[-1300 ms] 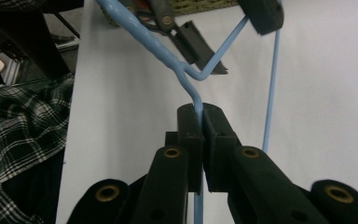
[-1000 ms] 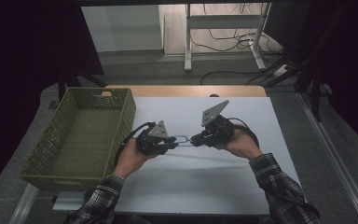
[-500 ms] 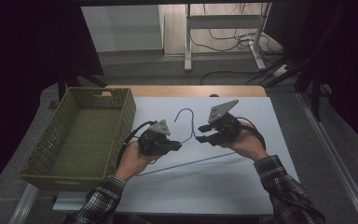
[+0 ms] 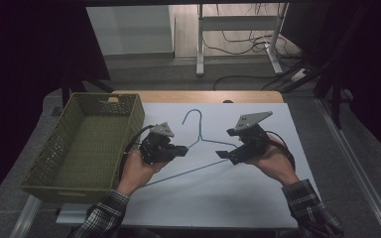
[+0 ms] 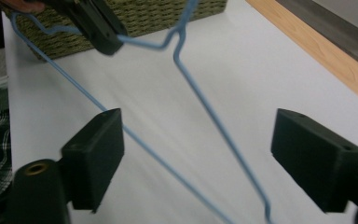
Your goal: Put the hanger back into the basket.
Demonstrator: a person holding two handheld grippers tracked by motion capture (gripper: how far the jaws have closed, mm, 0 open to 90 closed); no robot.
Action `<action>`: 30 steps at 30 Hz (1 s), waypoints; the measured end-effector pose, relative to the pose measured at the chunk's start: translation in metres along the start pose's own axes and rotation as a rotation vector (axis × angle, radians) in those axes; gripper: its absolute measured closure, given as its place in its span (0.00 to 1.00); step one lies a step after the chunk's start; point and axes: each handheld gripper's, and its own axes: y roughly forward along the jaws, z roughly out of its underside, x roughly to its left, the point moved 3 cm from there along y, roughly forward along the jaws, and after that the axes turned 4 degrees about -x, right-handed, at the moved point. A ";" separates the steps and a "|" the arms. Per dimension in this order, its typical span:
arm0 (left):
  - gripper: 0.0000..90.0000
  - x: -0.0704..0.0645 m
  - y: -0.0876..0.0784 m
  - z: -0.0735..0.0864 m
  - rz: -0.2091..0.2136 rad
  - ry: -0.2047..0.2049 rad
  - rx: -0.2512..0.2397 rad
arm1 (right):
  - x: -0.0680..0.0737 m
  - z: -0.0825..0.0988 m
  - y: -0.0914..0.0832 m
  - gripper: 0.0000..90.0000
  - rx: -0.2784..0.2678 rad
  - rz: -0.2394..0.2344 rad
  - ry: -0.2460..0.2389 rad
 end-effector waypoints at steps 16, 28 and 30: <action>0.97 0.012 -0.056 -0.025 -0.068 -0.023 -0.075 | 0.025 0.043 -0.038 0.04 -0.126 0.043 0.196; 0.97 0.046 -0.108 -0.015 -0.158 -0.089 -0.108 | 0.032 0.066 -0.048 0.04 -0.132 0.064 0.240; 0.97 0.051 -0.117 -0.009 -0.173 -0.101 -0.112 | 0.033 0.069 -0.049 0.04 -0.137 0.067 0.249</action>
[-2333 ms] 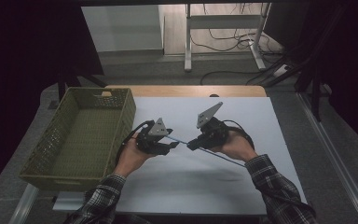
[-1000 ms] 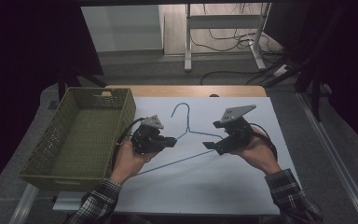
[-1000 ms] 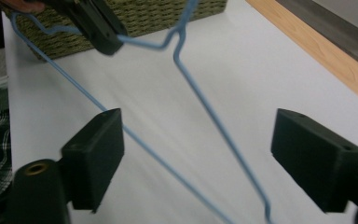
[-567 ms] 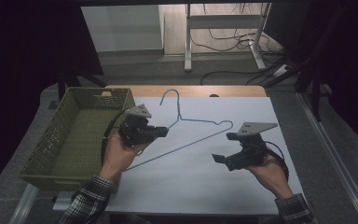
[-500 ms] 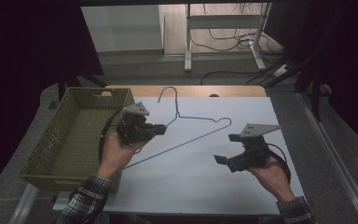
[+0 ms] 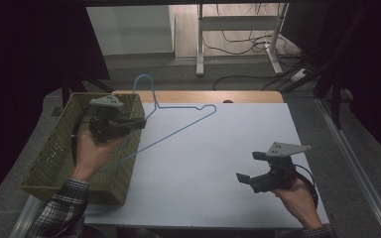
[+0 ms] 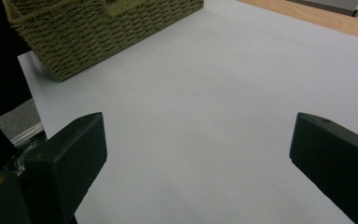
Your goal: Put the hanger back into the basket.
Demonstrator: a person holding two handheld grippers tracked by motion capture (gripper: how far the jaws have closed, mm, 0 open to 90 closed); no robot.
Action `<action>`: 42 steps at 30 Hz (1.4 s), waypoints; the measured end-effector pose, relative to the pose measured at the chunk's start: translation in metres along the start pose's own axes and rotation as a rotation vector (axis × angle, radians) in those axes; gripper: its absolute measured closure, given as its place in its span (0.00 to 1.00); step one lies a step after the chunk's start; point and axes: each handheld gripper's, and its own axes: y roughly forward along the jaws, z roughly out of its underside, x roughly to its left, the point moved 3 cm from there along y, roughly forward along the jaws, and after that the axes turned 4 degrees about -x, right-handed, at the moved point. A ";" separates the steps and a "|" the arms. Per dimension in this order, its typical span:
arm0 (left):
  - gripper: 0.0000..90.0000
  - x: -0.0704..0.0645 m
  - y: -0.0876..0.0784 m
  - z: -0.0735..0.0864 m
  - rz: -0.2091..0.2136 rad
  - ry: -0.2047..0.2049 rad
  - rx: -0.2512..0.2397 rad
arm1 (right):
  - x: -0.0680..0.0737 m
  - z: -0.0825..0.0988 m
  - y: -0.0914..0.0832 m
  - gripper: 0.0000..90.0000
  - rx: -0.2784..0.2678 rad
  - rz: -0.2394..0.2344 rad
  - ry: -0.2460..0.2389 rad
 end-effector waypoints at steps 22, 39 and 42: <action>0.97 0.087 -0.105 0.064 -0.240 -0.092 -0.079 | -0.004 0.027 -0.016 0.03 -0.004 0.040 0.023; 0.97 0.141 -0.107 0.122 -0.335 -0.152 -0.089 | -0.010 0.046 -0.029 0.03 0.004 0.081 0.050; 0.97 0.147 -0.095 0.128 -0.343 -0.164 -0.057 | -0.010 0.047 -0.027 0.03 0.013 0.081 0.048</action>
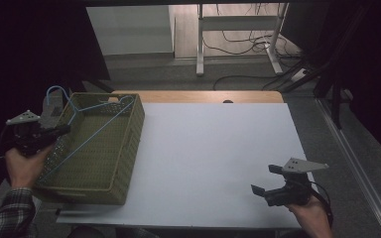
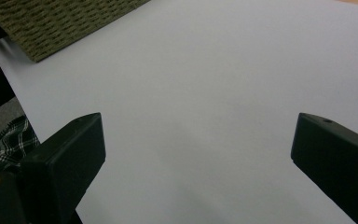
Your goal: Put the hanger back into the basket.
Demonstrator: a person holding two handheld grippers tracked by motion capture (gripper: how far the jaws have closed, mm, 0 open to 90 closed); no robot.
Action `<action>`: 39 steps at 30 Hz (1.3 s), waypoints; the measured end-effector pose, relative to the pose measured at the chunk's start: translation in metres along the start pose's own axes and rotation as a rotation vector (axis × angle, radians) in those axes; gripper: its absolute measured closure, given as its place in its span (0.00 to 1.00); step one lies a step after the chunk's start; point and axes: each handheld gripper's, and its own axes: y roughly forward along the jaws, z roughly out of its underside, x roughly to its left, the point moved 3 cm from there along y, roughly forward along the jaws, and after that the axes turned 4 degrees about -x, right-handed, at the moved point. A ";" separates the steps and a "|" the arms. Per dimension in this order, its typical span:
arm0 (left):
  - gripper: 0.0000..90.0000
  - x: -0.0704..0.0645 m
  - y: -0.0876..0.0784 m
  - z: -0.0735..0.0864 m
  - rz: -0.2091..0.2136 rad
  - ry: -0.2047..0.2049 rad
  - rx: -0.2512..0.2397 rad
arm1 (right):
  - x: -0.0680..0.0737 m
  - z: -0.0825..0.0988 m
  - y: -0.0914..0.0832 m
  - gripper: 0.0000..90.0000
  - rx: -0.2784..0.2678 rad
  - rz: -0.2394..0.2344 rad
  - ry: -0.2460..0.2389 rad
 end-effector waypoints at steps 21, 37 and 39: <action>0.35 -0.046 0.005 0.002 0.046 0.011 0.023 | 0.005 0.006 0.004 0.02 0.037 0.017 -0.019; 0.05 -0.165 -0.002 0.034 0.286 0.109 -0.047 | 0.006 0.016 -0.003 0.00 0.038 0.070 -0.016; 0.04 -0.173 0.003 0.041 0.266 0.136 -0.029 | 0.005 0.018 -0.002 0.00 0.042 0.073 -0.016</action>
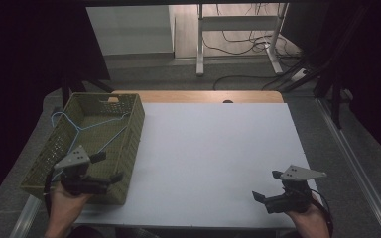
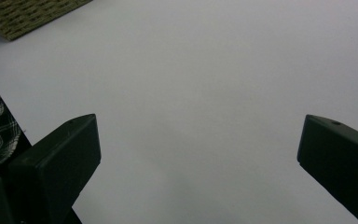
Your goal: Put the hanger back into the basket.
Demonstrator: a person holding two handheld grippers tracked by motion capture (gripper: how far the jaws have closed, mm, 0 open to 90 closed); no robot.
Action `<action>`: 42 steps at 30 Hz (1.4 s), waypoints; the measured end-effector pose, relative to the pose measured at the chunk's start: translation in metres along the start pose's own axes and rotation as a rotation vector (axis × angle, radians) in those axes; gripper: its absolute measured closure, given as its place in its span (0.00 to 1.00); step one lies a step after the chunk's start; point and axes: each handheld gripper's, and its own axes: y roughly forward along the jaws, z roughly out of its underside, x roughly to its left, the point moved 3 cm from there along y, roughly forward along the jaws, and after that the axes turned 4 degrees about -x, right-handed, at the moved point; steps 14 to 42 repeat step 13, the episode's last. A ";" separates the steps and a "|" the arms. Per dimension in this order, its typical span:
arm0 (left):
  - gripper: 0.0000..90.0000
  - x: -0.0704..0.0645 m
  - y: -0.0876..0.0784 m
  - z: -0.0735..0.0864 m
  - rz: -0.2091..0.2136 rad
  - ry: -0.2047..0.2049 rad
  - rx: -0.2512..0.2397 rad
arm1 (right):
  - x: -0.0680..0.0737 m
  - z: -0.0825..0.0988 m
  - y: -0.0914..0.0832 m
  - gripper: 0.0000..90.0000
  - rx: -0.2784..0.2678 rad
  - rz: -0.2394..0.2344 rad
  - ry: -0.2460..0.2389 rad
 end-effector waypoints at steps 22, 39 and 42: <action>0.00 -0.004 0.021 0.016 -0.001 0.066 0.092 | -0.003 0.007 0.007 0.00 0.041 0.003 -0.011; 0.00 -0.004 0.021 0.016 -0.001 0.066 0.092 | -0.003 0.007 0.007 0.00 0.041 0.003 -0.011; 0.00 -0.004 0.021 0.016 -0.001 0.066 0.092 | -0.003 0.007 0.007 0.00 0.041 0.003 -0.011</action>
